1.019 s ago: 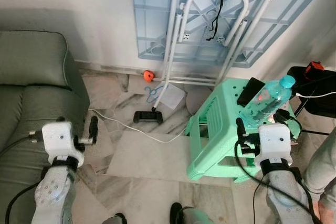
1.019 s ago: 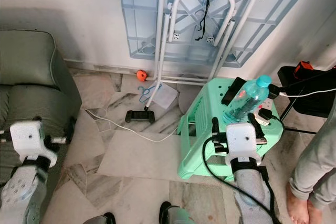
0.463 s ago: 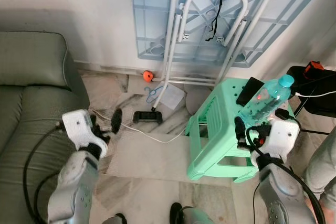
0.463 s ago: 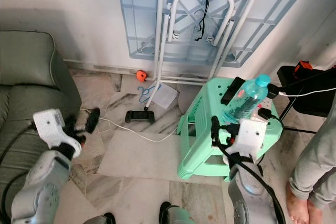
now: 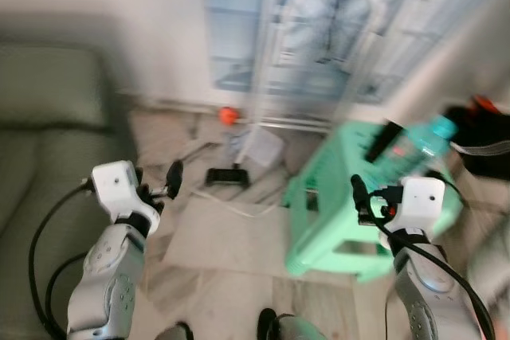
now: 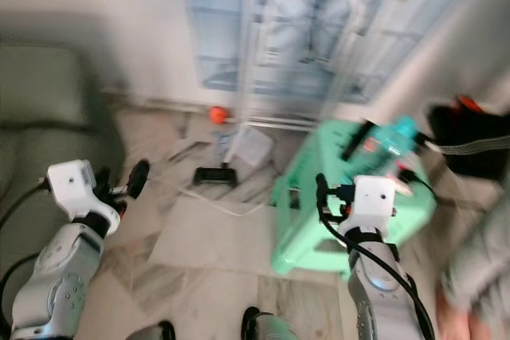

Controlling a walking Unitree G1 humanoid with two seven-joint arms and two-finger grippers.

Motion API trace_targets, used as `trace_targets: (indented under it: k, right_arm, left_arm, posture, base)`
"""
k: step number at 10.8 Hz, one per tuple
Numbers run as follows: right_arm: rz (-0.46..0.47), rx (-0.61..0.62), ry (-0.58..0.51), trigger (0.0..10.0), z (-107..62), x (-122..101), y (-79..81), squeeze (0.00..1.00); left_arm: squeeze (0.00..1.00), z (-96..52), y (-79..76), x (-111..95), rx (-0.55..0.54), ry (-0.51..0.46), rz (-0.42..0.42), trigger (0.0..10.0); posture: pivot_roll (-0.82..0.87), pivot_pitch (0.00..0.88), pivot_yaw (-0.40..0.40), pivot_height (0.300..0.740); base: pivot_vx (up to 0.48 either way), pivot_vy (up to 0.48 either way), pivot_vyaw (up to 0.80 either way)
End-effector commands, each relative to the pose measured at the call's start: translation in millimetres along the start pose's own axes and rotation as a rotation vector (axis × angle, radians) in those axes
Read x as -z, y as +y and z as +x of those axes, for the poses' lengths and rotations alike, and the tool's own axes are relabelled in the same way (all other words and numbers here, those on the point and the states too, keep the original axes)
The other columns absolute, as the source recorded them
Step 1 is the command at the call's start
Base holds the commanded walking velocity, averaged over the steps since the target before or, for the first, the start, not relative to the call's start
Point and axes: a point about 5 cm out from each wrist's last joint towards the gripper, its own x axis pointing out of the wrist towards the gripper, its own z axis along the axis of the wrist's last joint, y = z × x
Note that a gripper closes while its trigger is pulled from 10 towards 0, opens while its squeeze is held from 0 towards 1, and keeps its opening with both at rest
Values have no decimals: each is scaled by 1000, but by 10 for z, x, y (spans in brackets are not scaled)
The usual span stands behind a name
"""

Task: Move the pillow to the sofa

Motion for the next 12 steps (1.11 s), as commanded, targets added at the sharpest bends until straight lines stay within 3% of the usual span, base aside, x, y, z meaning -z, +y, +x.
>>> trace_targets:
  k: [1, 5, 8, 9, 10, 12]
  right_arm:
    - [-8, -2, -1, 10000, -4, 0, 7, 0]
    - [-40, -24, -7, 10000, -16, -12, 31, 0]
    - [-46, -24, -18, 10000, -9, -37, 28, 0]
    - [-48, -26, -19, 10000, -8, -41, 28, 0]
    - [-51, -29, -21, 10000, -6, -47, 33, 0]
    - [-55, -34, -30, 10000, 9, -70, 38, 0]
  left_arm:
    - [0, -32, 43, 37, -14, 16, 18, 10000]
    - [0, -25, 57, 70, -63, 26, 55, 10000]
    - [0, -5, 11, 31, -67, 38, 191, 10000]
    - [0, -7, -51, 27, 15, 26, 213, 10000]
    - [0, -18, -16, 59, -9, 37, 171, 10000]
    - [0, -2, 43, 52, -52, 38, 192, 10000]
  posture:
    - [-102, 171, -73, 740]
    - [-116, 179, -71, 740]
    - [-122, 186, -69, 740]
    - [-123, 187, -70, 740]
    - [-127, 188, -71, 740]
    - [-130, 197, -70, 740]
  base:
    - [0, 0, 800]
    - [0, 0, 800]
    - [0, 0, 800]
    - [0, 0, 800]
    - [0, 0, 800]
    - [0, 0, 800]
